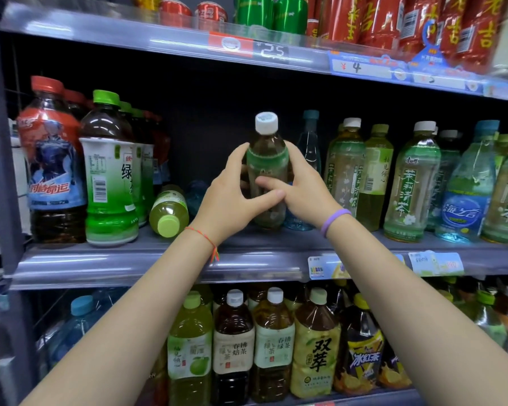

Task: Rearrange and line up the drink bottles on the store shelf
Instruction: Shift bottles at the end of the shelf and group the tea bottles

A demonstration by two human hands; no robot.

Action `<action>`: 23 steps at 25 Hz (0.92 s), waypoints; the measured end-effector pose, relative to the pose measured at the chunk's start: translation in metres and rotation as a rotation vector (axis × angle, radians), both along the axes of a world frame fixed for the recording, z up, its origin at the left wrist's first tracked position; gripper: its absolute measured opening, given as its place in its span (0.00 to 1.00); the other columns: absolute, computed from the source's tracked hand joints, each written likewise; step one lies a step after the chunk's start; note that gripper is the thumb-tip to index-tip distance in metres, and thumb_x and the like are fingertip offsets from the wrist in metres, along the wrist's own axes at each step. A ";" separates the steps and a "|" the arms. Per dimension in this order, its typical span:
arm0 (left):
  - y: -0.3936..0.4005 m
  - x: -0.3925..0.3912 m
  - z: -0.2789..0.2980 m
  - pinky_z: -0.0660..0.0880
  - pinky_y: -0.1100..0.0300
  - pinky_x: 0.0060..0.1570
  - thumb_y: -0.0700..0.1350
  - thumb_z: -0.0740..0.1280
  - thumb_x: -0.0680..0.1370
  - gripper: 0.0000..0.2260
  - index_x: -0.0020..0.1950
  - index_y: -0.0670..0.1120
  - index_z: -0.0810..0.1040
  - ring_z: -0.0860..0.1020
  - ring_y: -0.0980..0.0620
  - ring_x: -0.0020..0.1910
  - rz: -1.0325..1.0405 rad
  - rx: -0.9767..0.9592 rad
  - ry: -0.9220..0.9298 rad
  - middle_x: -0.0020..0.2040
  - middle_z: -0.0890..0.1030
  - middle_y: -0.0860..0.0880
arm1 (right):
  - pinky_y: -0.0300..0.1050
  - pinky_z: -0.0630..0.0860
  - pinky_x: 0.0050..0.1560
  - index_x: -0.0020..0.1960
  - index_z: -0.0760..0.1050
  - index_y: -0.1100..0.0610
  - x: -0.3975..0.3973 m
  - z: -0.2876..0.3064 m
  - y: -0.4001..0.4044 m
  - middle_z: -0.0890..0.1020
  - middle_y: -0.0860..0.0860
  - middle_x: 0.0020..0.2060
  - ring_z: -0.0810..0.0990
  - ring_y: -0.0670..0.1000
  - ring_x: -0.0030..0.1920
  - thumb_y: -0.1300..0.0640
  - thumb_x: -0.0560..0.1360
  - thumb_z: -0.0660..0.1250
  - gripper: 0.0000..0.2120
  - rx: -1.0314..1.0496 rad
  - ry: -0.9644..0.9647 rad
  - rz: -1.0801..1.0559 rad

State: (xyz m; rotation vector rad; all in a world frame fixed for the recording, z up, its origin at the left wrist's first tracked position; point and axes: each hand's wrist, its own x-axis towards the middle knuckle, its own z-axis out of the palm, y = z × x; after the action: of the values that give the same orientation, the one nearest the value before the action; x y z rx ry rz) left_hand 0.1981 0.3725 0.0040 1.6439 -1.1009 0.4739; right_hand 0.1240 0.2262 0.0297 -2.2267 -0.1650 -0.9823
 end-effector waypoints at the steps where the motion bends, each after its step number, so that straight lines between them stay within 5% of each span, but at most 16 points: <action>1: 0.000 0.001 0.001 0.78 0.54 0.58 0.56 0.76 0.70 0.41 0.77 0.59 0.57 0.80 0.57 0.55 -0.032 -0.003 0.026 0.62 0.77 0.57 | 0.33 0.73 0.54 0.72 0.64 0.44 0.000 0.003 0.000 0.80 0.40 0.56 0.78 0.39 0.57 0.51 0.75 0.71 0.28 -0.009 -0.008 -0.022; 5: -0.013 0.005 -0.002 0.80 0.51 0.53 0.45 0.75 0.72 0.45 0.79 0.59 0.49 0.83 0.59 0.44 0.000 0.096 -0.013 0.57 0.78 0.59 | 0.32 0.73 0.51 0.72 0.65 0.46 0.004 0.005 -0.002 0.81 0.39 0.55 0.79 0.39 0.54 0.44 0.77 0.68 0.26 0.037 -0.056 -0.129; 11: -0.037 -0.004 -0.007 0.76 0.49 0.60 0.47 0.70 0.77 0.39 0.80 0.56 0.48 0.82 0.53 0.51 0.016 0.190 0.012 0.72 0.72 0.49 | 0.50 0.77 0.58 0.74 0.62 0.51 0.008 -0.009 -0.020 0.78 0.49 0.62 0.77 0.51 0.61 0.29 0.69 0.61 0.41 0.176 -0.059 -0.304; 14: -0.036 -0.008 -0.004 0.76 0.51 0.61 0.50 0.70 0.77 0.35 0.79 0.55 0.56 0.81 0.53 0.55 -0.042 0.255 0.009 0.72 0.72 0.49 | 0.50 0.69 0.64 0.77 0.59 0.57 0.003 -0.012 -0.009 0.71 0.54 0.68 0.69 0.56 0.68 0.39 0.76 0.64 0.37 0.046 -0.215 -0.607; 16: -0.026 -0.002 -0.006 0.72 0.49 0.66 0.52 0.69 0.75 0.29 0.75 0.53 0.66 0.74 0.48 0.66 0.071 0.344 -0.114 0.73 0.70 0.48 | 0.52 0.66 0.63 0.75 0.63 0.60 0.000 -0.012 0.006 0.71 0.58 0.65 0.69 0.59 0.66 0.50 0.75 0.66 0.32 -0.144 -0.494 -0.832; 18: -0.005 0.006 -0.005 0.69 0.48 0.67 0.52 0.67 0.76 0.22 0.70 0.52 0.73 0.69 0.44 0.71 0.286 0.390 -0.263 0.74 0.68 0.44 | 0.54 0.69 0.59 0.67 0.73 0.59 0.007 -0.014 0.020 0.77 0.57 0.59 0.73 0.59 0.61 0.59 0.72 0.64 0.23 -0.285 -0.712 -0.751; 20: 0.023 0.016 0.000 0.72 0.48 0.60 0.52 0.63 0.77 0.17 0.64 0.51 0.78 0.74 0.42 0.65 0.490 0.390 -0.382 0.67 0.74 0.44 | 0.56 0.74 0.53 0.57 0.80 0.56 0.023 -0.018 0.035 0.81 0.53 0.50 0.78 0.56 0.52 0.62 0.71 0.60 0.18 -0.363 -0.606 -0.447; 23: 0.057 0.027 0.005 0.73 0.52 0.50 0.52 0.60 0.77 0.14 0.57 0.51 0.80 0.78 0.43 0.54 0.612 0.488 -0.398 0.53 0.80 0.47 | 0.50 0.77 0.49 0.52 0.82 0.52 0.038 -0.022 0.060 0.82 0.49 0.44 0.79 0.51 0.46 0.62 0.74 0.58 0.16 -0.319 -0.074 -0.159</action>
State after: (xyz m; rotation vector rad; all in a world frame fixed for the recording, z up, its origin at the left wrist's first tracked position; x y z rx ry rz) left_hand 0.2254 0.4297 0.0086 2.4049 -1.0277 1.0218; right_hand 0.1620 0.2865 0.0074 -2.5249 -0.1911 -1.1952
